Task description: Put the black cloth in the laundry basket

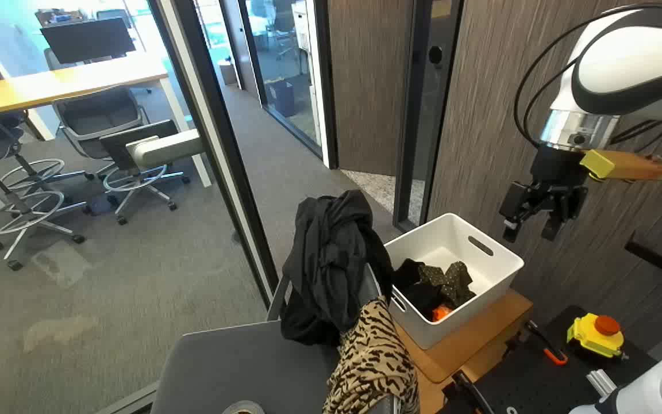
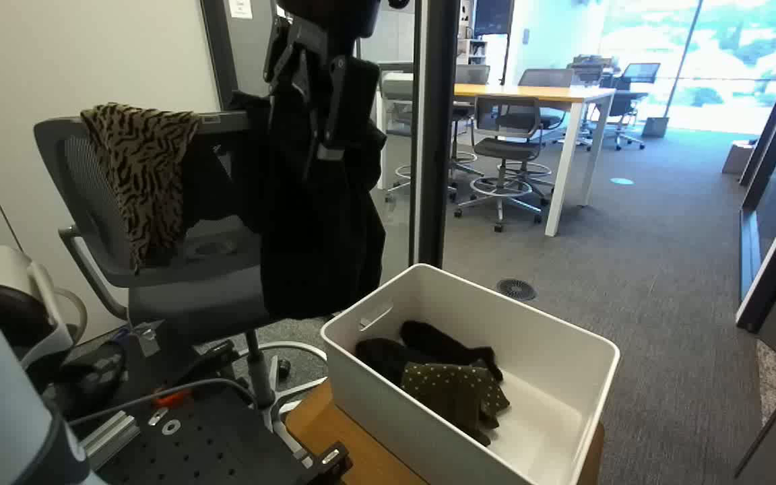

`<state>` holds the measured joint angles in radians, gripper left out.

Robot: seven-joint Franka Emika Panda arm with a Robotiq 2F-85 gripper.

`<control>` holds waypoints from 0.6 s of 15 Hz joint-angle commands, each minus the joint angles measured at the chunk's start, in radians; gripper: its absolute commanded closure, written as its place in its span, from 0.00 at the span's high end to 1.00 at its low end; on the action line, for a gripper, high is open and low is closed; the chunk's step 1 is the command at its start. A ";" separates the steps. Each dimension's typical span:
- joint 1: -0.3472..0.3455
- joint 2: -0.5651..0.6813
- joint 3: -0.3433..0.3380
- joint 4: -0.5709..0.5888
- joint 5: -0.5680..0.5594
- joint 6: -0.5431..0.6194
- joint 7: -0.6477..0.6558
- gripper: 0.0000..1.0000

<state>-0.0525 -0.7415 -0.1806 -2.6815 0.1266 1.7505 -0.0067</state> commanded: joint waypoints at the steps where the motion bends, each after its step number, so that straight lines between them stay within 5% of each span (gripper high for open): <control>1: -0.025 0.004 0.021 0.005 0.013 -0.003 -0.014 1.00; 9: -0.010 0.022 0.031 0.027 0.033 0.014 -0.007 1.00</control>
<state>-0.0529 -0.7417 -0.1788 -2.6747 0.1266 1.7511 -0.0067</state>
